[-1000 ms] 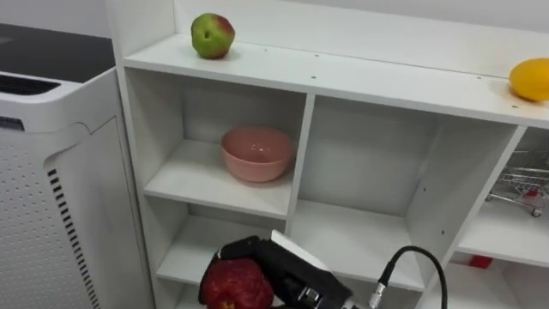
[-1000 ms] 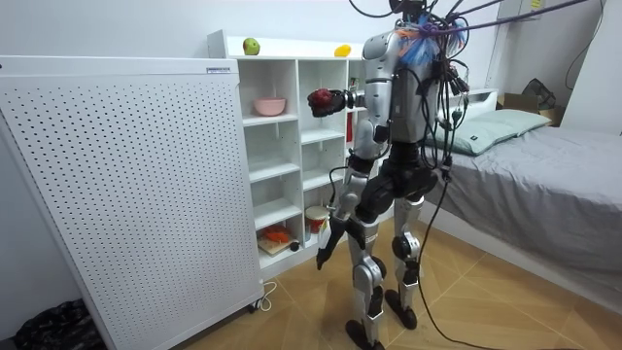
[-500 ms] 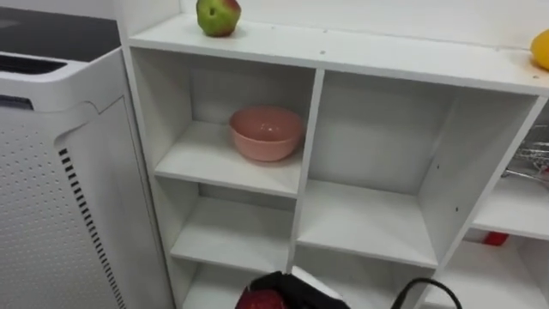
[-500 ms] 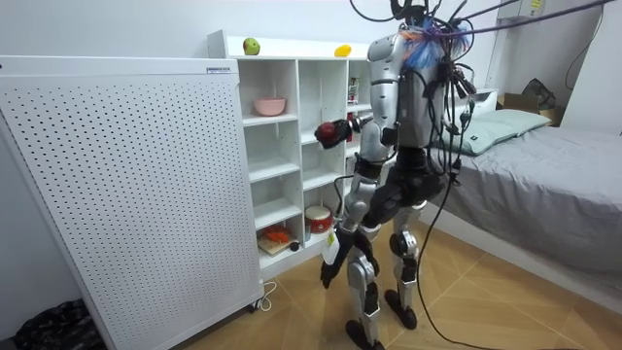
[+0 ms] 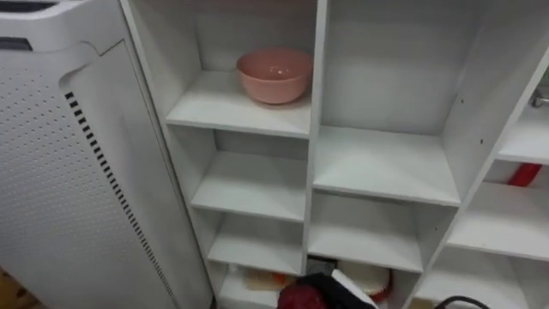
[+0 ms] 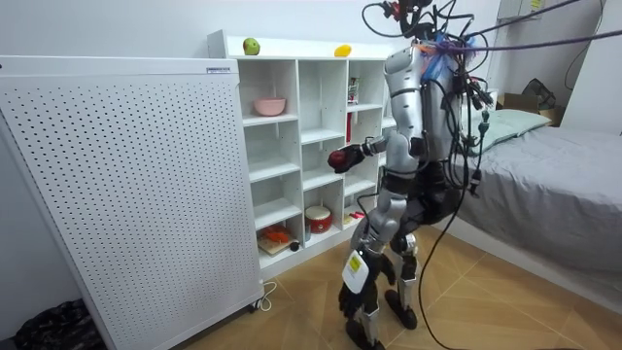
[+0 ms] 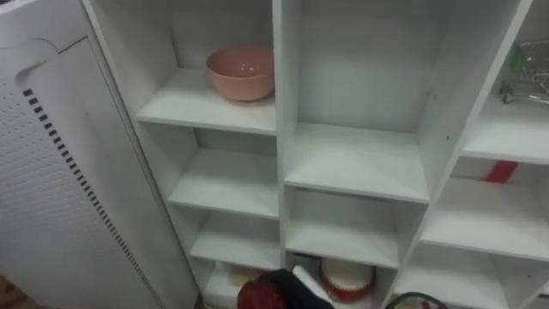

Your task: Arrange fruit in the closet

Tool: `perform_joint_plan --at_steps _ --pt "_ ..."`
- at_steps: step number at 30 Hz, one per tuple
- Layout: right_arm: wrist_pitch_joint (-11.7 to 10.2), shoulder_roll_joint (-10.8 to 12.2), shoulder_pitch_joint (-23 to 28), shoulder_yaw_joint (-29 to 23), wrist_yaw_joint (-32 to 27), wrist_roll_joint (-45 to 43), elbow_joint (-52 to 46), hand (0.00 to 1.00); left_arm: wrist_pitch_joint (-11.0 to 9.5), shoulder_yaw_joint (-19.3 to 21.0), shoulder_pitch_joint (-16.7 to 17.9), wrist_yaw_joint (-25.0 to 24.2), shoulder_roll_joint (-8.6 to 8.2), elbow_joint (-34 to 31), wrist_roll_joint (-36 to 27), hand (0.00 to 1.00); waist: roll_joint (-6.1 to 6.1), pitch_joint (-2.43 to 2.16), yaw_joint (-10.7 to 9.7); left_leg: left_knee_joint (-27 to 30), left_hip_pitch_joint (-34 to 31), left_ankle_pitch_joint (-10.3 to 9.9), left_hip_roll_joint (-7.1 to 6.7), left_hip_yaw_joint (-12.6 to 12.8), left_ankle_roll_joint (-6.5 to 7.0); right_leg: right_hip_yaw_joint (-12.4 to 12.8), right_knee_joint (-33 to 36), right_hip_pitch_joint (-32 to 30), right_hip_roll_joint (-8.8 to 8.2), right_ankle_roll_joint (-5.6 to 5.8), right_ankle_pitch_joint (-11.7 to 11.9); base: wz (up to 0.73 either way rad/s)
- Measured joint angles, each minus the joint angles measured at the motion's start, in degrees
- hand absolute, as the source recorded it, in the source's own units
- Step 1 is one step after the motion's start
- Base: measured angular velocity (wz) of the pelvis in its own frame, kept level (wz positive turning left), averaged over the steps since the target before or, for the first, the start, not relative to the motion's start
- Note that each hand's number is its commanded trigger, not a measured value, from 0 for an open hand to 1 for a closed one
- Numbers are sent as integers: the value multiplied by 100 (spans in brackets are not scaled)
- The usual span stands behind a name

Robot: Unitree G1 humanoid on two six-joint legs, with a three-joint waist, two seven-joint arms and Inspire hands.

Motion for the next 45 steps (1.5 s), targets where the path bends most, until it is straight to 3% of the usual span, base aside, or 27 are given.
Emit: perform_joint_plan --at_steps 1,6,8,12,14,17,25,28,31,33,37,41,45 --pt "0 -62 -19 -57 -115 1 0 100 0 0 11 7 13 -52 -2 0 -47 18 -5 108 -152 -4 -3 -5 -2 -7 115 -142 -27 -14 -29 6" --pt "0 -432 -346 -67 -522 -17 1 100 16 -2 31 59 77 -209 -145 0 -204 24 1 603 -800 -110 24 -61 -75 9 548 -745 -36 -63 -131 0" --pt "-17 -556 -547 -73 -713 -26 131 100 3 -1 35 170 235 -307 -237 0 -300 32 5 800 -1012 -144 24 -170 -104 -76 694 -891 -46 -107 -189 14" --pt "-28 -790 -892 -75 -1007 -44 468 100 57 -116 74 308 387 -355 -273 0 -370 24 62 1031 -1290 -170 52 -316 -132 -212 818 -1047 -31 -194 -248 11" --pt "-28 -1035 -1146 -74 -1215 -48 584 100 163 -153 116 405 404 -518 -291 0 -411 38 165 1211 -1505 -184 44 -308 -153 -202 1003 -1254 -70 -210 -278 0" --pt "-33 -1203 -1345 -81 -1476 -45 722 100 197 -155 210 481 495 -801 -335 0 -489 73 168 1439 -1758 -201 -26 -295 -145 -218 1318 -1487 -235 -225 -404 17" --pt "-28 -1343 -1473 -67 -1938 -199 997 100 293 -209 387 508 744 -1154 -341 0 -517 101 294 2275 -2341 -494 -2 -321 -115 -242 2107 -1960 -395 -287 -730 5" --pt "-14 -1363 -1715 -46 -2109 -122 1334 100 403 -210 441 511 821 -1343 -385 0 -521 103 310 2528 -2585 -538 -16 -321 -130 -200 2377 -2193 -456 -287 -813 4" --pt "17 -1389 -1904 -42 -2293 105 1666 100 481 -208 442 520 891 -1501 -507 0 -550 118 306 2634 -2755 -550 -120 -327 -108 -218 2543 -2333 -574 -302 -870 14" --pt "19 -1471 -1927 -26 -2333 157 1808 100 503 -207 443 537 935 -1578 -505 0 -585 127 313 2653 -2835 -536 -103 -316 -130 -233 2592 -2390 -613 -298 -910 22" --pt "57 -1669 -2061 165 -2433 309 1906 100 567 -207 459 534 1002 -1591 -497 0 -673 151 331 2703 -3124 -515 -67 -328 -161 -256 2635 -2633 -601 -303 -916 7" --pt "73 -1692 -2287 189 -2585 671 2379 100 584 -201 678 532 1170 -1925 -502 0 -660 164 436 2865 -3318 -575 -48 -326 -130 -258 2742 -2801 -602 -285 -929 0" --pt "137 -1709 -2410 189 -2779 999 2524 100 619 -201 728 533 1226 -2006 -505 0 -658 166 498 2895 -3455 -613 -63 -315 -99 -242 2772 -2931 -623 -255 -955 0"
